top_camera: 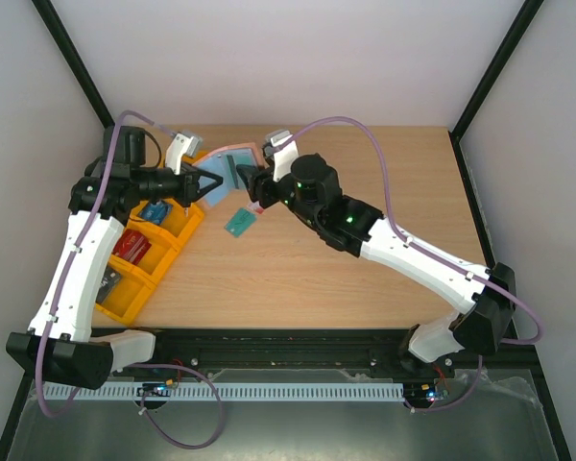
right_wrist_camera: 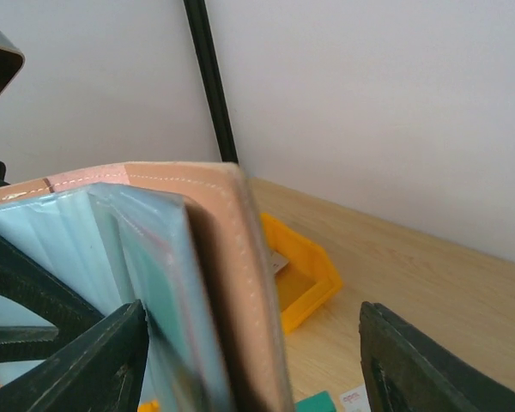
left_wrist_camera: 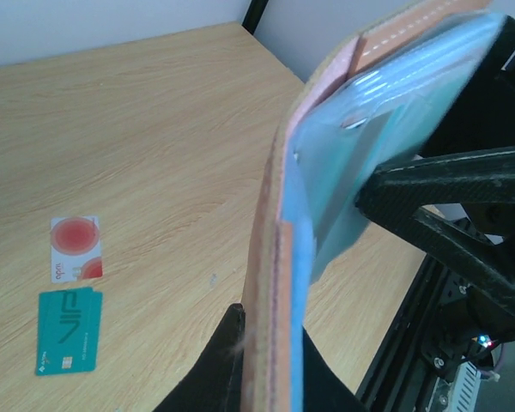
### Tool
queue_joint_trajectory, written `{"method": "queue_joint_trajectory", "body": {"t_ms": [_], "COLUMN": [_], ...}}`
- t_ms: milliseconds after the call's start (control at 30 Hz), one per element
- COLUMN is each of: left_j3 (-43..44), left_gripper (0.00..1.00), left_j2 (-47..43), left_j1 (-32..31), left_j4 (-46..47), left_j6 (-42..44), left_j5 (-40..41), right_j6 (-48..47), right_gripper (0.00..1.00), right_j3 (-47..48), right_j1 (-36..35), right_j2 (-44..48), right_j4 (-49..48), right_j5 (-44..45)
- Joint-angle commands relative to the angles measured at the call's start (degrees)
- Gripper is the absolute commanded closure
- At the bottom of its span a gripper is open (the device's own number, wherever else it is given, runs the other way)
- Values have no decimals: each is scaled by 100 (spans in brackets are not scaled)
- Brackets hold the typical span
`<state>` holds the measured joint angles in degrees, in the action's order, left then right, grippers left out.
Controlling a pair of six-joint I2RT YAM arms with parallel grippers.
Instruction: Take the credit cards out of the card holder
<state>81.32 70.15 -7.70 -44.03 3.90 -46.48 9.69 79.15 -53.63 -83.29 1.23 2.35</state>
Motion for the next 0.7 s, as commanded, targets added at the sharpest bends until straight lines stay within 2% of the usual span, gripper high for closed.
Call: {"method": "queue_joint_trajectory", "body": {"t_ms": [0,233,667], "left_j3": [35,56,121], "left_gripper": [98,98,98], "left_j2": [-107,-80,-73], "left_j1": [-12,-12,-37], "left_j4": [-61,-93,-305], "left_j6": [118,216,495], "left_j5": [-309,-153,-327], "right_j6": [-110,-398,-780], "right_gripper": [37,34,34], "right_j3": [-83,-396,-142], "right_j1": [101,421,645], "right_j2": [225,706,665], "right_j4": [205,383,1013], "right_j5": [-307,-1687,-1583]}}
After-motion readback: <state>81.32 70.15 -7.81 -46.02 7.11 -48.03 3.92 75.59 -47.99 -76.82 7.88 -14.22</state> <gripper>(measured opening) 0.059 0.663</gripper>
